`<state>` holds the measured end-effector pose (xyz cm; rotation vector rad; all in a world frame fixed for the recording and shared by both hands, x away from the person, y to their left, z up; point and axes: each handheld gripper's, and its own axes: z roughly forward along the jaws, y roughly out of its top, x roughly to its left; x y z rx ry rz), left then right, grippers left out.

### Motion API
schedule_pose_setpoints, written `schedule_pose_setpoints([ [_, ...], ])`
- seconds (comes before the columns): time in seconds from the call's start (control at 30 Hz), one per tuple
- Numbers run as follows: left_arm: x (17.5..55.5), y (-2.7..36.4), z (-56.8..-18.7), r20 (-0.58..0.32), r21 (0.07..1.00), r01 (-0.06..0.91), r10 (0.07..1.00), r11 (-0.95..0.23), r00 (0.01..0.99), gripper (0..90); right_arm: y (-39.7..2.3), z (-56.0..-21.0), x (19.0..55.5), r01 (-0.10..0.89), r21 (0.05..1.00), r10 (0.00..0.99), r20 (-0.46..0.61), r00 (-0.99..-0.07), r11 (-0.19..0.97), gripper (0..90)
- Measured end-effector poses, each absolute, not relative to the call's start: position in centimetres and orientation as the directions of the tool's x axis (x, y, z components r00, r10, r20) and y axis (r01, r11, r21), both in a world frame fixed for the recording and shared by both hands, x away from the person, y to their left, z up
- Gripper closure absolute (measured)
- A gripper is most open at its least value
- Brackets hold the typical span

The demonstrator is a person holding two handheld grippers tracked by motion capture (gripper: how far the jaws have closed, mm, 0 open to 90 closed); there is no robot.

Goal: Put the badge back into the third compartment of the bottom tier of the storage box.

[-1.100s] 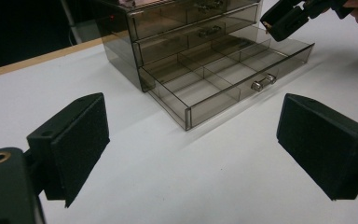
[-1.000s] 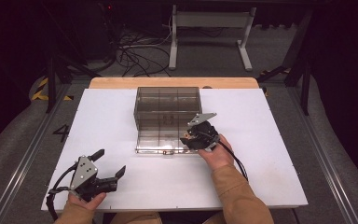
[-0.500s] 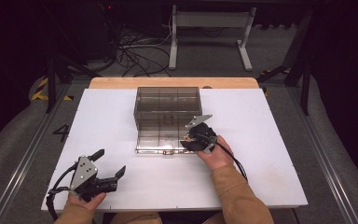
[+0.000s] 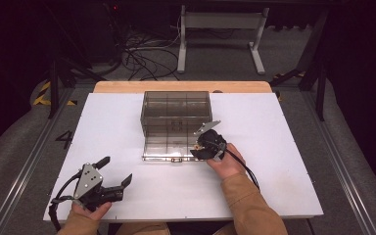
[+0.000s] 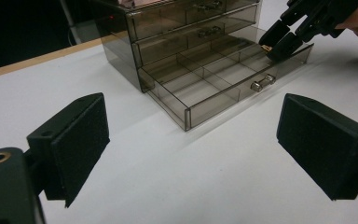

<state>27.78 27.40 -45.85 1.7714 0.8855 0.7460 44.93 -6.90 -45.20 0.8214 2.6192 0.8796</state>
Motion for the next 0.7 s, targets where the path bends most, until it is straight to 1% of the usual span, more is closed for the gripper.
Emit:
schedule_pose_setpoints([
  [0.33,27.79,27.39,-45.86,0.09,0.94,0.231,0.834,-0.252,0.544,9.6,-6.91,-45.39,45.07,0.443,0.608,0.595,-0.061,-0.802,0.659,52.5],
  [0.43,27.8,27.36,-45.86,0.09,0.94,0.231,0.834,-0.252,0.545,9.6,-6.91,-45.42,45.1,0.442,0.607,0.596,-0.065,-0.8,0.66,49.9],
  [0.53,27.8,27.37,-45.85,0.09,0.94,0.231,0.834,-0.252,0.544,9.6,-6.92,-45.32,45.05,0.437,0.613,0.596,-0.068,-0.8,0.658,49.3],
  [0.63,27.8,27.39,-45.85,0.088,0.941,0.23,0.837,-0.248,0.541,9.6,-6.96,-45.09,44.92,0.429,0.622,0.594,-0.073,-0.801,0.655,50.9],
  [0.7,27.83,27.38,-45.86,0.087,0.941,0.232,0.837,-0.248,0.54,9.6,-7.0,-44.82,44.76,0.419,0.633,0.593,-0.079,-0.802,0.651,53.9],
])
